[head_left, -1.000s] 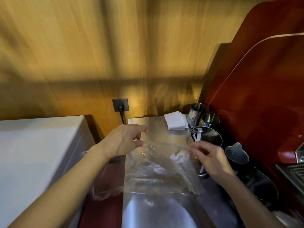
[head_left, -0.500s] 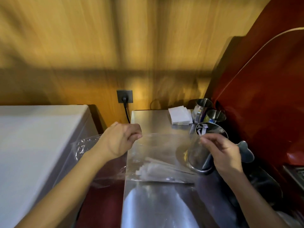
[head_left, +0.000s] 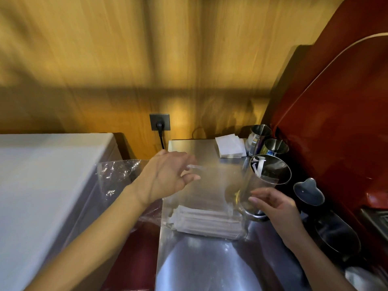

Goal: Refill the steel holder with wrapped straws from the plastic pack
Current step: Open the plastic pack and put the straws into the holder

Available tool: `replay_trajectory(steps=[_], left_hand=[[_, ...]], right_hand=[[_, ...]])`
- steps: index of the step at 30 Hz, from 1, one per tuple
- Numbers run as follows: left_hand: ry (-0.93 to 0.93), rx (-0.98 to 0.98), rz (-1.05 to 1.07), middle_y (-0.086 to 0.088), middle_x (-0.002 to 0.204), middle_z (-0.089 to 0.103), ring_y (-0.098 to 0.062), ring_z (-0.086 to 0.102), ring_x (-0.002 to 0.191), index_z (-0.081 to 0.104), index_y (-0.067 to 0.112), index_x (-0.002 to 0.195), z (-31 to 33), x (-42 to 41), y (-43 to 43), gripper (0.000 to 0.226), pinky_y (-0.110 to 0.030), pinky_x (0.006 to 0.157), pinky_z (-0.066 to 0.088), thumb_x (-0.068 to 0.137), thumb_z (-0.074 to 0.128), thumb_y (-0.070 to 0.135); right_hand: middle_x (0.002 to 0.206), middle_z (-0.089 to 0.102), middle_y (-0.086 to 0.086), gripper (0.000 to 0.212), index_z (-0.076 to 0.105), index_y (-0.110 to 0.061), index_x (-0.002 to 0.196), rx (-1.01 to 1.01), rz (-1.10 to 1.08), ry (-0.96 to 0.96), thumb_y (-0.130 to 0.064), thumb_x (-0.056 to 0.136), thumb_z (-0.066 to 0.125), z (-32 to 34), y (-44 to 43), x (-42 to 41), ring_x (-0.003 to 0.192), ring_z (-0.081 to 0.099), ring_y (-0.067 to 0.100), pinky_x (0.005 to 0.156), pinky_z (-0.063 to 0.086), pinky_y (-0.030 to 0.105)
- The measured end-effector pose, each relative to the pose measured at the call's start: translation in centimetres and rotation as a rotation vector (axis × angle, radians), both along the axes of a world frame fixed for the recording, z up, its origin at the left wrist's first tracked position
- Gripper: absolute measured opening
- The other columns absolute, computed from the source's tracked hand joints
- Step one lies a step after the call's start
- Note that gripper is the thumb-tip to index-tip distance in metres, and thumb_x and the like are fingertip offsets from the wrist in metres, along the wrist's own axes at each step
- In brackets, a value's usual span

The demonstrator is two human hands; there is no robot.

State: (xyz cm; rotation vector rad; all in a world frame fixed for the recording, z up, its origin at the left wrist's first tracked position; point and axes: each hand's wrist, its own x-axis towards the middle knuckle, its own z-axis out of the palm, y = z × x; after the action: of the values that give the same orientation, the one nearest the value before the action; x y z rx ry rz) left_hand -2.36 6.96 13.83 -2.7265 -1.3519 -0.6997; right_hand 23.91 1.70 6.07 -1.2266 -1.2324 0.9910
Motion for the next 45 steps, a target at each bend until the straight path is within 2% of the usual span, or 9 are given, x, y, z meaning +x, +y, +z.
replay_trajectory(steps=[3,12,17,23,26,32,36,43,45], left_hand=[[0.053,-0.028,-0.057,0.000,0.091,0.068,-0.017,0.061,0.085,0.058,0.016,0.109,-0.1,2.2,0.0,0.049,-0.029,0.076,0.034,0.086,0.044,0.057],[-0.035,0.039,-0.171,-0.005,0.071,0.070,-0.024,0.063,0.067,0.065,0.013,0.081,2.5,6.7,0.8,0.025,-0.037,0.061,0.048,0.093,0.051,0.029],[-0.208,0.093,-0.166,0.003,0.055,0.063,-0.014,0.051,0.055,0.059,0.019,0.062,4.8,6.8,1.8,0.022,-0.029,0.048,0.029,0.082,0.057,0.029],[-0.237,0.101,-0.130,-0.008,0.059,0.067,-0.026,0.060,0.058,0.064,0.011,0.069,7.9,6.8,3.2,0.032,-0.043,0.056,0.049,0.080,0.051,0.038],[-0.241,0.090,-0.177,-0.012,0.064,0.069,-0.029,0.062,0.062,0.067,0.006,0.074,9.3,6.9,3.4,0.033,-0.046,0.060,0.050,0.080,0.051,0.034],[-0.271,0.061,-0.222,-0.002,0.060,0.064,-0.022,0.058,0.058,0.068,0.004,0.072,10.8,7.1,3.4,0.032,-0.044,0.061,0.050,0.080,0.052,0.031],[-0.448,-0.078,-0.236,0.006,0.056,0.061,-0.013,0.058,0.056,0.068,0.019,0.072,11.2,6.5,3.8,0.017,-0.034,0.060,0.050,0.081,0.058,0.030],[-0.411,-0.142,-0.312,-0.003,0.058,0.061,-0.010,0.056,0.056,0.068,0.001,0.076,13.3,8.1,3.3,0.015,-0.024,0.057,0.046,0.086,0.061,0.010],[-0.395,-0.119,-0.345,-0.010,0.060,0.061,-0.017,0.058,0.057,0.067,-0.004,0.079,14.7,9.3,3.2,0.017,-0.031,0.059,0.048,0.086,0.061,0.011]], right_hand=[[0.058,0.069,-0.005,0.018,0.068,-0.011,0.068,0.030,-0.036,0.000,0.006,0.074,0.066,0.0,-0.1,-0.1,0.054,0.061,0.002,0.049,0.046,0.010],[0.056,0.069,-0.004,0.012,0.062,0.005,0.081,0.002,-0.070,0.188,0.015,0.075,0.058,1.2,-0.6,-0.3,0.053,0.062,0.003,0.048,0.048,0.011],[0.090,0.065,0.010,0.035,0.060,0.002,0.105,-0.070,-0.055,0.169,0.014,0.072,0.063,0.4,-1.5,0.0,0.073,0.061,0.010,0.059,0.049,0.010],[0.086,0.068,0.015,0.026,0.067,-0.012,0.084,-0.067,-0.114,0.066,0.011,0.071,0.065,-0.7,-1.9,0.5,0.071,0.063,0.010,0.070,0.053,0.025],[0.077,0.073,0.001,0.029,0.067,-0.010,0.085,-0.065,-0.139,0.133,0.013,0.069,0.066,-1.4,-1.9,0.6,0.067,0.067,0.003,0.062,0.052,0.013],[0.057,0.071,-0.009,0.029,0.070,-0.017,0.071,0.026,-0.221,0.051,0.008,0.080,0.059,-1.3,-2.0,0.7,0.055,0.062,0.000,0.055,0.047,0.009],[0.063,0.068,-0.017,0.029,0.066,-0.022,0.073,0.208,-0.409,-0.003,0.000,0.087,0.052,-0.1,-2.3,1.9,0.053,0.057,-0.003,0.052,0.042,0.006],[0.059,0.058,0.005,0.033,0.059,-0.026,0.071,0.283,-0.438,-0.074,-0.007,0.093,0.043,0.2,-2.7,3.5,0.042,0.048,0.008,0.046,0.040,0.013],[0.057,0.059,0.008,0.036,0.060,-0.031,0.071,0.298,-0.471,-0.057,-0.009,0.094,0.043,0.7,-2.8,4.0,0.037,0.046,0.010,0.042,0.040,0.015]])
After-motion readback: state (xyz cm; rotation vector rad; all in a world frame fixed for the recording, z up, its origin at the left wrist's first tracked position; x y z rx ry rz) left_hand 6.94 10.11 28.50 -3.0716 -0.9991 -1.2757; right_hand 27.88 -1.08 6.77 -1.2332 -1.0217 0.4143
